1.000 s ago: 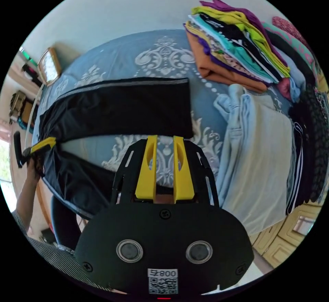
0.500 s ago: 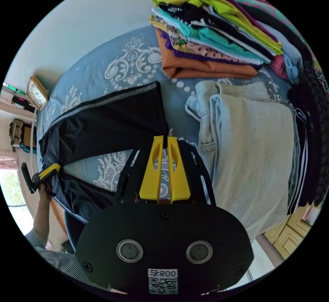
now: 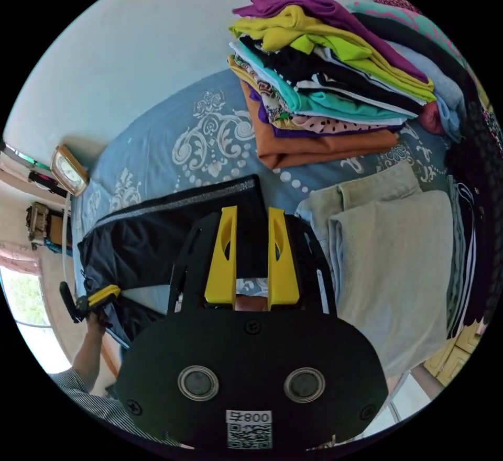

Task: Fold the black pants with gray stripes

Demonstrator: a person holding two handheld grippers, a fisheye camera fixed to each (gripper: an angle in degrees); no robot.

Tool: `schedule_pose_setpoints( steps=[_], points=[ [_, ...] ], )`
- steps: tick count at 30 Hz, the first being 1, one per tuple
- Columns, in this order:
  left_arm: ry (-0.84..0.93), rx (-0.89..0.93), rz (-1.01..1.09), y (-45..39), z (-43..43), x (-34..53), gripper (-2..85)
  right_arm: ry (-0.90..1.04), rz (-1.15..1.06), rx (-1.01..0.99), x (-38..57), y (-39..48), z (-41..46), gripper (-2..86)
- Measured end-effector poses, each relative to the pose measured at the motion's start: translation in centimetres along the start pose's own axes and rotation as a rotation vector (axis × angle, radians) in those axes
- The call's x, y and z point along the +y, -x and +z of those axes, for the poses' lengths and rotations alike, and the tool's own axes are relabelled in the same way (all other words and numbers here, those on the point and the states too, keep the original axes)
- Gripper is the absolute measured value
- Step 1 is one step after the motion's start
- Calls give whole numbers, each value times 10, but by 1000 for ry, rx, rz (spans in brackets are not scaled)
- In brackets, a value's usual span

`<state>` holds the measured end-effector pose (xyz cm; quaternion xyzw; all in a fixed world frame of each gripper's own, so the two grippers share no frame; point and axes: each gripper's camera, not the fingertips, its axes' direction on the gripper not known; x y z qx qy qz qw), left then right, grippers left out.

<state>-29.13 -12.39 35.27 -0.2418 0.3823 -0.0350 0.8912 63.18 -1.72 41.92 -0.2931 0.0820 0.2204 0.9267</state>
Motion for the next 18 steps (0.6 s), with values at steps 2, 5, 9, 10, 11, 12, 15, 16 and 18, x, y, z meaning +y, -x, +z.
schedule_pose_setpoints(
  steps=[2,5,9,10,11,12,15,16,18],
  points=[
    [-2,-8,13,0,-5,6,27,-29,2,-11,-4,5,-5,90],
    [-8,7,4,3,-14,17,25,20,-43,46,-22,27,13,86],
    [-26,60,-43,11,-27,35,22,93,-20,65,-42,47,43,74],
    [-26,66,-46,12,-29,38,22,103,-19,76,-46,54,49,65],
    [-29,76,-46,13,-34,42,20,97,-34,92,-51,63,49,56],
    [-50,84,-42,12,-40,47,19,98,-44,95,-54,68,49,52],
    [-87,83,-48,12,-50,58,18,96,-78,113,-69,87,46,43],
    [-80,79,-52,12,-50,60,19,97,-78,95,-74,92,46,44],
    [-79,104,-80,17,-54,71,20,141,-73,98,-80,99,54,47]
  ],
)
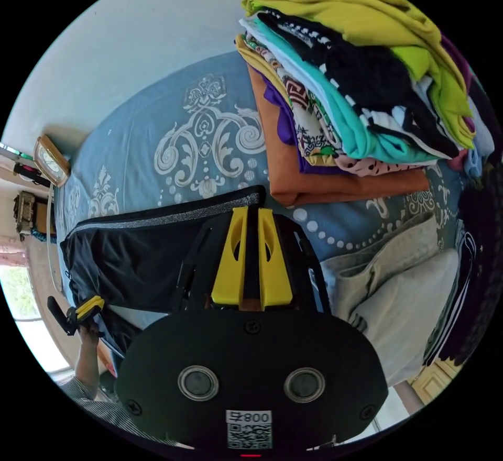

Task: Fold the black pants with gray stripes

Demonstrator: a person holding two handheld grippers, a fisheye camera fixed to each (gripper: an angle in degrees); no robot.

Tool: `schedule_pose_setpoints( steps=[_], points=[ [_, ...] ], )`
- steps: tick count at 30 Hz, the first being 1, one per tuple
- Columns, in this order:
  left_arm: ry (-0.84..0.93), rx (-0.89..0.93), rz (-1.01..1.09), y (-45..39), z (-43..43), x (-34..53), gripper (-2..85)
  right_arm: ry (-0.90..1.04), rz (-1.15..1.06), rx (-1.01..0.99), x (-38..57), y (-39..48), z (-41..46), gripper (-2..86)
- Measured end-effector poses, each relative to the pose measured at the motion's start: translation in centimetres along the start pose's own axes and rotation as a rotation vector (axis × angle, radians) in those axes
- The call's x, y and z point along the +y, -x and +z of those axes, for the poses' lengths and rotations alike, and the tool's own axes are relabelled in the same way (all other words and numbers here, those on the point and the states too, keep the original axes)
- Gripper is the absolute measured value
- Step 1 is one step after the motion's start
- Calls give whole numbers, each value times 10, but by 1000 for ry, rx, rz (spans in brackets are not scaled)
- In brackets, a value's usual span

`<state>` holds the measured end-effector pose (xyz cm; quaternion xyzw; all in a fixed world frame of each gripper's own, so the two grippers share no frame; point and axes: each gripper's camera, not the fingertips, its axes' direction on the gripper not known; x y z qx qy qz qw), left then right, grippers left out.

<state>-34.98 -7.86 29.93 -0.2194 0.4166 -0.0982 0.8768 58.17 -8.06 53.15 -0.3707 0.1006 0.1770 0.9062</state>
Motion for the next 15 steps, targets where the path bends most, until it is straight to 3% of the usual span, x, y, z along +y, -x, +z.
schedule_pose_setpoints(
  steps=[7,10,15],
  points=[
    [-122,55,-19,6,-60,50,29,-44,80,-4,6,28,-10,61],
    [-200,7,-128,26,-101,90,31,-74,88,12,19,45,-18,57],
    [-314,-281,-477,79,-179,183,30,-112,-83,-48,50,128,-28,44]
  ],
)
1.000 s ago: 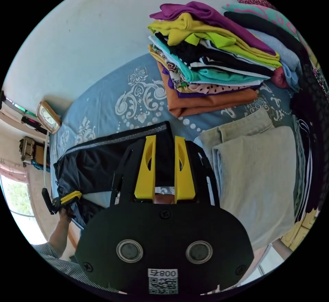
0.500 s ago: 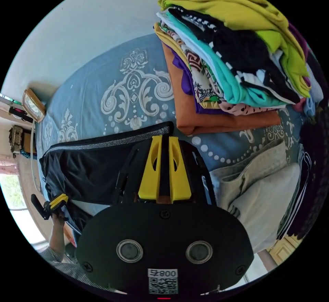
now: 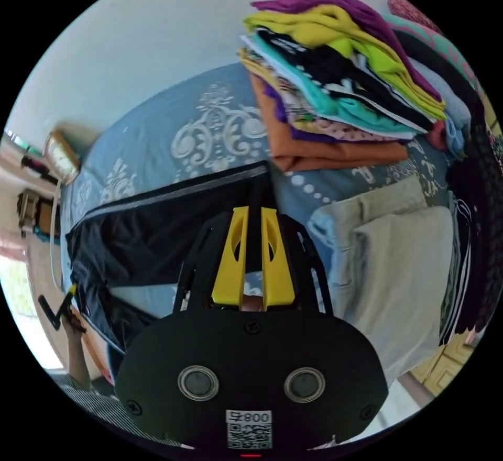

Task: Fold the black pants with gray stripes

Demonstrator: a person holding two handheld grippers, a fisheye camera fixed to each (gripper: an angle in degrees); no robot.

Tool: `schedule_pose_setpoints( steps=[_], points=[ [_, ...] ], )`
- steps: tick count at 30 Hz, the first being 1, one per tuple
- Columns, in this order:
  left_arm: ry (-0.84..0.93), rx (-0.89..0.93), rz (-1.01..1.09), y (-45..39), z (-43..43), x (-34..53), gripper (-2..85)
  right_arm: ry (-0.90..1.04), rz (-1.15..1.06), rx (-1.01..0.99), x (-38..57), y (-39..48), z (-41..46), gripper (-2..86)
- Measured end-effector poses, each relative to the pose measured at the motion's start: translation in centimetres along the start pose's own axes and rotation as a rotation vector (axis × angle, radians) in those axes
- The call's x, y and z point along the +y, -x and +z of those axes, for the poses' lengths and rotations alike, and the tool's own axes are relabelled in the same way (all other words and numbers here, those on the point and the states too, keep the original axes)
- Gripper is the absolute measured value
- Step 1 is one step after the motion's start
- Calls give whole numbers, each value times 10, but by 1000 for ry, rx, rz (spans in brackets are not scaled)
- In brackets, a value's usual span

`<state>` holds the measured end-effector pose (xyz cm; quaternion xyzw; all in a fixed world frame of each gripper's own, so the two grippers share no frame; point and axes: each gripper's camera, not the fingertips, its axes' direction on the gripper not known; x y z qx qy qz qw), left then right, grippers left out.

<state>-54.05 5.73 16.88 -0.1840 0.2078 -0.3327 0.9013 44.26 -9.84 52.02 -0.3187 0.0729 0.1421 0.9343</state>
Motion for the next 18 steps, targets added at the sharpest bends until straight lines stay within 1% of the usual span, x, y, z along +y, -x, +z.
schedule_pose_setpoints(
  steps=[1,2,3,4,5,7,8,10,12,14,16,18],
  points=[
    [-3,-41,-37,11,-6,4,29,22,-95,-43,6,38,4,41],
    [-7,-130,-97,31,-17,13,26,41,-197,-105,13,80,9,39],
    [5,-215,-140,48,-24,21,22,54,-251,-133,17,102,12,38],
    [26,-251,-165,57,-26,25,20,82,-355,-165,25,149,20,37],
    [79,-317,-215,74,-28,33,14,94,-409,-177,29,172,24,36],
    [50,-245,-209,92,-36,48,8,119,-597,-194,45,259,38,32],
    [26,-177,-265,102,-43,56,6,127,-670,-172,52,296,46,30],
    [18,-160,-290,108,-52,64,4,134,-748,-145,61,341,58,25],
    [23,-179,-254,107,-62,72,2,193,-823,-82,70,376,78,21],
    [0,-183,-207,104,-73,77,2,133,-875,5,82,401,85,16],
    [-48,-167,-156,102,-84,81,2,139,-892,1,84,412,86,13],
    [-82,-183,-103,101,-95,85,2,197,-876,-14,77,423,85,10]
  ],
)
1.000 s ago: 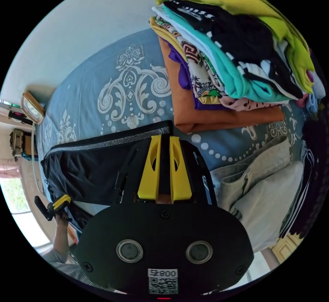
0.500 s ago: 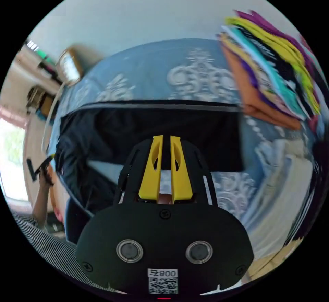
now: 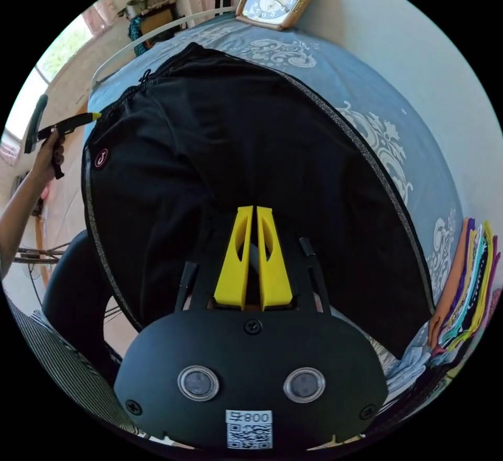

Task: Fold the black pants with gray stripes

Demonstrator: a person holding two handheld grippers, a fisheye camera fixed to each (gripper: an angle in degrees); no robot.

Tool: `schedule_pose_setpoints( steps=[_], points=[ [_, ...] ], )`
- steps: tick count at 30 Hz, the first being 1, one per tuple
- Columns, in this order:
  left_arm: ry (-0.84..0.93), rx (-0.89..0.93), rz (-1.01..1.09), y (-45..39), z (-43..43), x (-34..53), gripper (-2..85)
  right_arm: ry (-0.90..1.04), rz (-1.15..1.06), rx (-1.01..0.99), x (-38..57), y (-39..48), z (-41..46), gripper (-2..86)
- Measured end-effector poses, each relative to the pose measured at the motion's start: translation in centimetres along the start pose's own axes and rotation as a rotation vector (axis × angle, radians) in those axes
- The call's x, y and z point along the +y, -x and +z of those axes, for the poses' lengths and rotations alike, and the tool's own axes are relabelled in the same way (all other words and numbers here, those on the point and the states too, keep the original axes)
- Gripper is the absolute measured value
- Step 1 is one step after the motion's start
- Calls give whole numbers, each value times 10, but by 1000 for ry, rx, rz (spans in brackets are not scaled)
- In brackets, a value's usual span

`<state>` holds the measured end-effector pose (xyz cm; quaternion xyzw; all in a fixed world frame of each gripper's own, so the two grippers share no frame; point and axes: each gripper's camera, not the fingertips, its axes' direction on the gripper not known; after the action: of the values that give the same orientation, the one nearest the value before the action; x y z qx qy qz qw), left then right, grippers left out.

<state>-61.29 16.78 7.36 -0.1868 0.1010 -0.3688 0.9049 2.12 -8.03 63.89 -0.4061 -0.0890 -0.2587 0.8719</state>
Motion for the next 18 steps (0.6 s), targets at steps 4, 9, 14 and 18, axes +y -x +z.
schedule_pose_setpoints(
  steps=[4,9,14,18],
  points=[
    [118,-52,60,8,12,9,2,-53,70,-53,-32,6,-18,5],
    [24,-136,143,9,-5,35,2,-169,1,-122,-99,42,-35,2],
    [-26,-170,126,15,-19,53,2,-176,-126,-154,-206,97,-11,2],
    [-39,-168,119,23,-30,63,3,-128,-146,-153,-270,123,19,1]
  ],
)
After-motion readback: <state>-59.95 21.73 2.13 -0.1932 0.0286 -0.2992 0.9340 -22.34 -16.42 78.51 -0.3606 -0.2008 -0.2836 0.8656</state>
